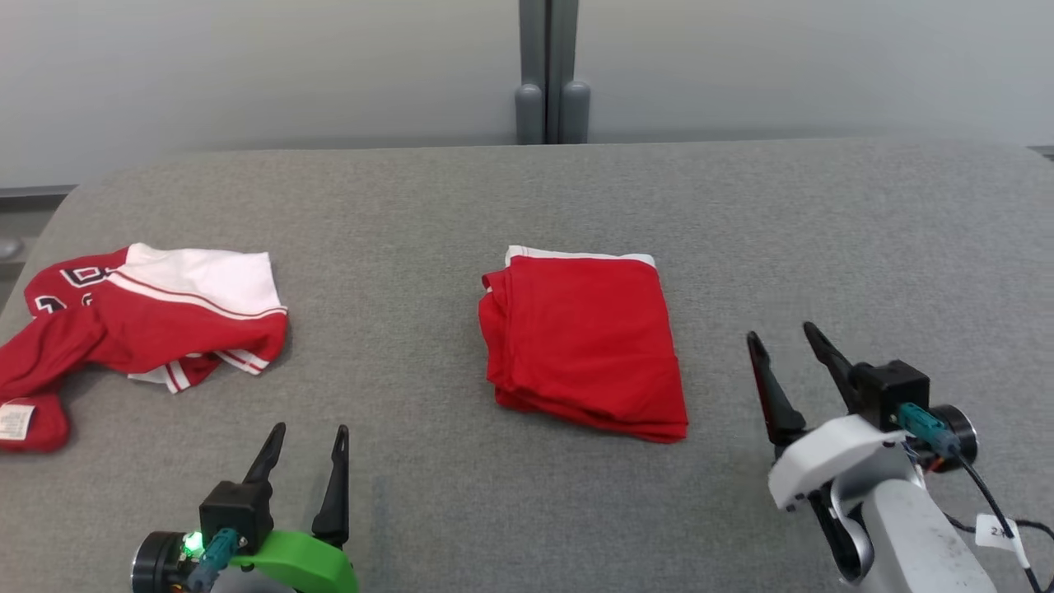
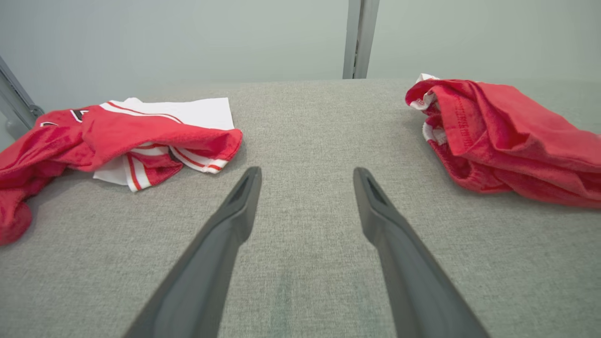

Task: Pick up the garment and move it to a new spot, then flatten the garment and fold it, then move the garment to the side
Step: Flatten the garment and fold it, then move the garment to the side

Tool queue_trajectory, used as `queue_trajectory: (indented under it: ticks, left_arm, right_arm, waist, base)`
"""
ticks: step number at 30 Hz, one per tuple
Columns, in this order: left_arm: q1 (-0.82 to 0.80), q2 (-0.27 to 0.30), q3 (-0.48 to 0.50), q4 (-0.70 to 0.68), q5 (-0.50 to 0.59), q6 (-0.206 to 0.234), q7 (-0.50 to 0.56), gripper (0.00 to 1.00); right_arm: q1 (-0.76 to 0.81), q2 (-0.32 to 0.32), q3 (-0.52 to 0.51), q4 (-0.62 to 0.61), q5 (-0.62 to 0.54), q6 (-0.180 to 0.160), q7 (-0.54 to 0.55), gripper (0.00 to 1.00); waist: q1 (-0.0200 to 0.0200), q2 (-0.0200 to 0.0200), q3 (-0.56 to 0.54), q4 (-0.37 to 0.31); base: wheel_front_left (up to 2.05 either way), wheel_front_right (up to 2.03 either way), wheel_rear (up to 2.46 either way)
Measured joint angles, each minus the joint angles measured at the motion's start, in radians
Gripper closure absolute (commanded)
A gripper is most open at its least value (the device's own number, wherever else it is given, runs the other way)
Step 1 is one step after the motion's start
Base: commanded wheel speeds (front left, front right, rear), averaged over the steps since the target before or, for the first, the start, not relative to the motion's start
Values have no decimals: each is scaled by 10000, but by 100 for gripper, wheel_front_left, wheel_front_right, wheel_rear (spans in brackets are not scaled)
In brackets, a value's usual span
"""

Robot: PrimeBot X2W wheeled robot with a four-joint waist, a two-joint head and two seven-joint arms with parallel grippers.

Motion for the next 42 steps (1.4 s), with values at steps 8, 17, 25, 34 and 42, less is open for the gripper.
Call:
queue_trajectory:
  ticks: [8,17,25,34,42]
  left_arm:
    - [805,-278,520,-598,604,0,0,0]
    - [927,-410,535,-771,665,0,0,0]
    - [221,-343,-52,-769,169,0,-2,0]
    - [-318,-151,-608,-522,-343,0,0,0]
    - [-523,4,-965,-525,-568,0,0,0]
  right_arm:
    - [1087,-12,-644,61,-150,0,0,0]
    - [843,-10,-105,301,199,0,2,0]
    - [-1989,2,1503,1816,756,0,0,0]
    - [-3744,17,2148,4537,1473,0,0,0]
    - [-4196,-4,1929,5900,1538,2,-96,100]
  waist:
    - [0,0,-104,-691]
    - [0,0,72,-656]
    - [0,0,766,-256]
    - [0,0,1543,639]
    - [0,0,2120,1188]
  base:
    - [0,0,0]
    - [0,0,0]
    - [0,0,0]
    - [0,0,0]
    - [0,0,0]
